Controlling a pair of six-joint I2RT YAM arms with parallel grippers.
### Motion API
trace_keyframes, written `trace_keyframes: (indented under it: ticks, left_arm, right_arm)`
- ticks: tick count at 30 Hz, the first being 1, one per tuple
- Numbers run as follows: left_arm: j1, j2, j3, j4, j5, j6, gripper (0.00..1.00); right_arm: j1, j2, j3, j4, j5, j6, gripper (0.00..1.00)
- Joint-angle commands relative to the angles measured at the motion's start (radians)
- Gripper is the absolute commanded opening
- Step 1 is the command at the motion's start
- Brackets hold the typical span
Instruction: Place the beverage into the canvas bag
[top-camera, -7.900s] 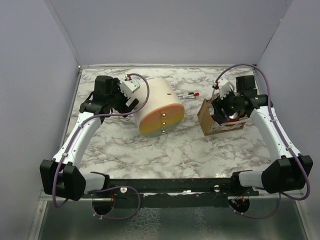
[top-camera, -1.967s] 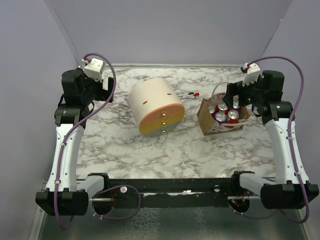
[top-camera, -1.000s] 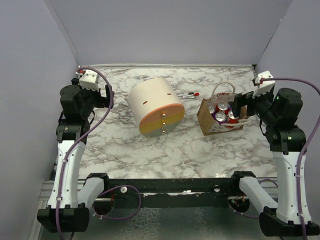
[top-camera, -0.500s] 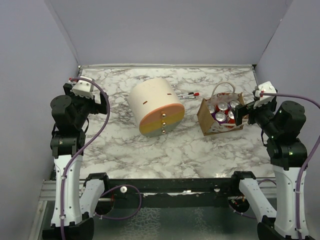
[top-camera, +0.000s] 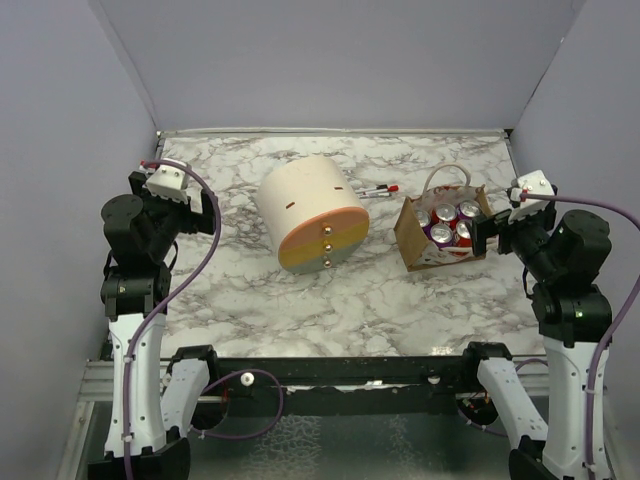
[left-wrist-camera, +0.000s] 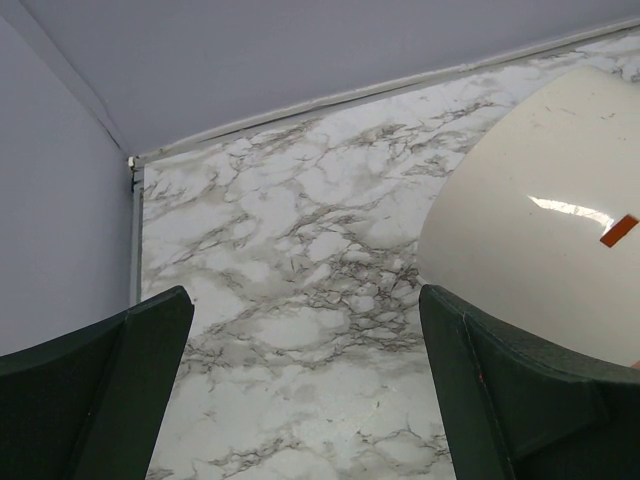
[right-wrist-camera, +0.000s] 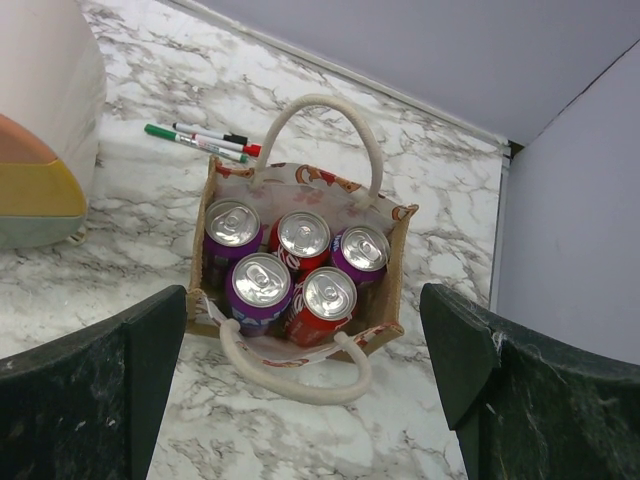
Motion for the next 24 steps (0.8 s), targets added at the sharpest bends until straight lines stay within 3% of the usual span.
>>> trace_keyframes:
  ticks: [1, 24]
  left_arm:
    - [0.009, -0.014, 0.003, -0.016, 0.048, 0.006, 0.99]
    - [0.028, -0.035, 0.012, -0.034, 0.004, 0.016, 0.99]
  right_arm:
    - [-0.010, -0.027, -0.009, 0.007, 0.012, -0.012, 1.00]
    - [-0.010, -0.050, -0.033, 0.004, 0.021, -0.006, 1.00]
